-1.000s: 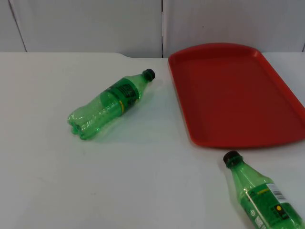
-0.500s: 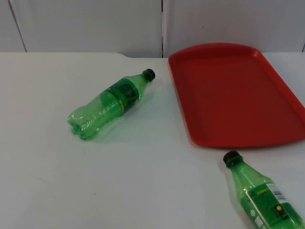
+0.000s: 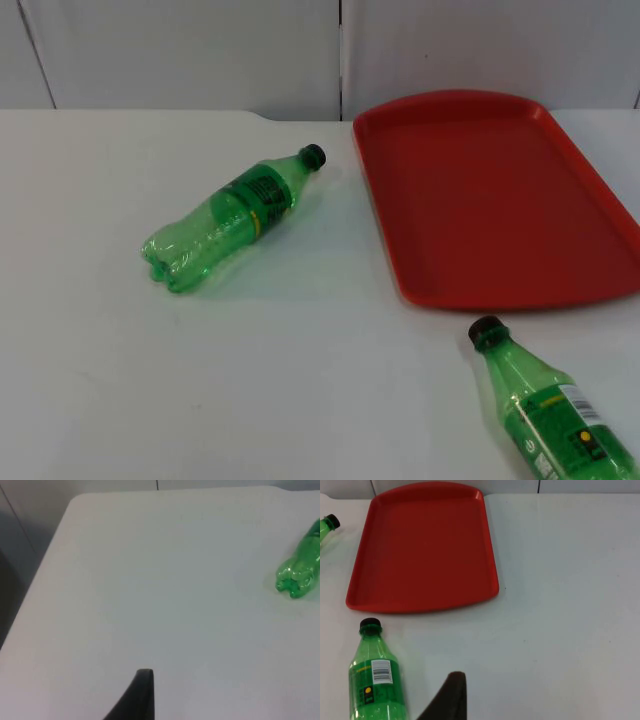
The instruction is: Place the bottle upright on the tray.
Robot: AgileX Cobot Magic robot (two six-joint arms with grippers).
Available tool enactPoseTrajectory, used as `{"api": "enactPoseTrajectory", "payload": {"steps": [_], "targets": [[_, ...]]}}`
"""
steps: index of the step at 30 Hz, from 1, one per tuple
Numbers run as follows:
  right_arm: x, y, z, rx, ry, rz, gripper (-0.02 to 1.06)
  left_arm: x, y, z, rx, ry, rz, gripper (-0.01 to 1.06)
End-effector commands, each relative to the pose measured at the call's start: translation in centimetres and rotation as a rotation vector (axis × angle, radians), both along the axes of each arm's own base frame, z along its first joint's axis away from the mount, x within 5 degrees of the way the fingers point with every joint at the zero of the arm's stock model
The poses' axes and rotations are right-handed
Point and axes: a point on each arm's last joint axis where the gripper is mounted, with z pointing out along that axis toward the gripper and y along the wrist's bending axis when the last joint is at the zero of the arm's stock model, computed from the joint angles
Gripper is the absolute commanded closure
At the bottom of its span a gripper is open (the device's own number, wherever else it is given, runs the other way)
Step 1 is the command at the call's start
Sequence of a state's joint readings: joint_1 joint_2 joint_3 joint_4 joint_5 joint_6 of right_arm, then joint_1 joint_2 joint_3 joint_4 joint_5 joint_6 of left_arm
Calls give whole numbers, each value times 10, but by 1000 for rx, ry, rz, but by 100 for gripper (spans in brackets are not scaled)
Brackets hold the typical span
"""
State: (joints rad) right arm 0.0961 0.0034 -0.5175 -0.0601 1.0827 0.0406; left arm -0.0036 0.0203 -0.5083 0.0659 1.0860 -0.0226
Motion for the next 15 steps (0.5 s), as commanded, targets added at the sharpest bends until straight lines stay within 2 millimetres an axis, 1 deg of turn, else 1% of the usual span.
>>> {"api": "enactPoseTrajectory", "payload": {"steps": [1, 2, 3, 8, 9, 15], "targets": [[0, 0, 0, 1, -5, -3, 0, 1, -2, 6, -24, -1, -8, 0], [0, 0, 0, 1, -5, -3, 0, 4, -2, 11, -26, 9, -8, 0], [0, 0, 0, 1, -5, -3, 0, 4, -2, 11, -26, 9, -8, 0], [0, 0, 0, 1, -5, -3, 0, 15, -2, 26, -28, 48, -9, 0], [0, 0, 0, 1, -5, -3, 0, 15, -2, 26, -28, 48, -9, 0], [0, 0, 0, 1, -5, -3, 0, 31, -2, 30, -29, 100, -10, 0]]}}
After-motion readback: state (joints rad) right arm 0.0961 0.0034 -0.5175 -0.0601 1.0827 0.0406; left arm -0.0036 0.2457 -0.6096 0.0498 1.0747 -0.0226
